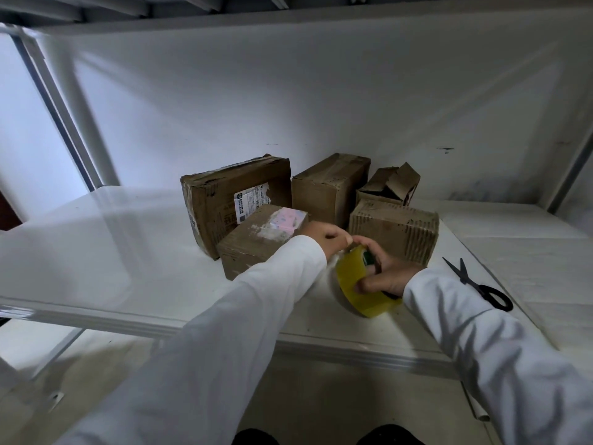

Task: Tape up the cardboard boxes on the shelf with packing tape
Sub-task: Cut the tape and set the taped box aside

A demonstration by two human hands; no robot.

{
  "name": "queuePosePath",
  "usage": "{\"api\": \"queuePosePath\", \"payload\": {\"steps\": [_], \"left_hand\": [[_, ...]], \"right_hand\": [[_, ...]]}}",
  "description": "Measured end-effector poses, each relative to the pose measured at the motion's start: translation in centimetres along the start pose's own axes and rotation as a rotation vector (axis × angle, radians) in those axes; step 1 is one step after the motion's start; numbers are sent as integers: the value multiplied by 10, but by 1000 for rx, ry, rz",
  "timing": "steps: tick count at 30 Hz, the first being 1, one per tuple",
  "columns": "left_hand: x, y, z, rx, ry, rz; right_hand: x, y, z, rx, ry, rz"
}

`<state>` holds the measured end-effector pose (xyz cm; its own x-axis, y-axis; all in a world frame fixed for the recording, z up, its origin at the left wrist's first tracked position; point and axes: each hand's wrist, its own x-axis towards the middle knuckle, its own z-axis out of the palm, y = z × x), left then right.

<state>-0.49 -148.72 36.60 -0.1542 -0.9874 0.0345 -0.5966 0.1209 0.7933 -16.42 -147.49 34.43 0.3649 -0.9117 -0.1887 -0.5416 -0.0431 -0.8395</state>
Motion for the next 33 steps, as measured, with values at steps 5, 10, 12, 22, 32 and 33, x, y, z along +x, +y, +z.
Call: {"api": "queuePosePath", "payload": {"steps": [5, 10, 12, 22, 32, 33], "left_hand": [[1, 2, 6, -20, -7, -95], [3, 13, 7, 149, -4, -98], [4, 19, 6, 293, -41, -64], [-13, -1, 12, 33, 64, 136], [-15, -28, 22, -225, 116, 58], [-14, -27, 22, -215, 118, 77]], "right_hand": [[-3, 1, -1, 1, -2, 11], [-2, 2, 0, 14, -9, 17], [-1, 3, 1, 16, -10, 12], [-1, 7, -7, 54, 54, 13], [6, 4, -2, 67, 12, 38], [7, 4, -2, 82, 19, 35]]}}
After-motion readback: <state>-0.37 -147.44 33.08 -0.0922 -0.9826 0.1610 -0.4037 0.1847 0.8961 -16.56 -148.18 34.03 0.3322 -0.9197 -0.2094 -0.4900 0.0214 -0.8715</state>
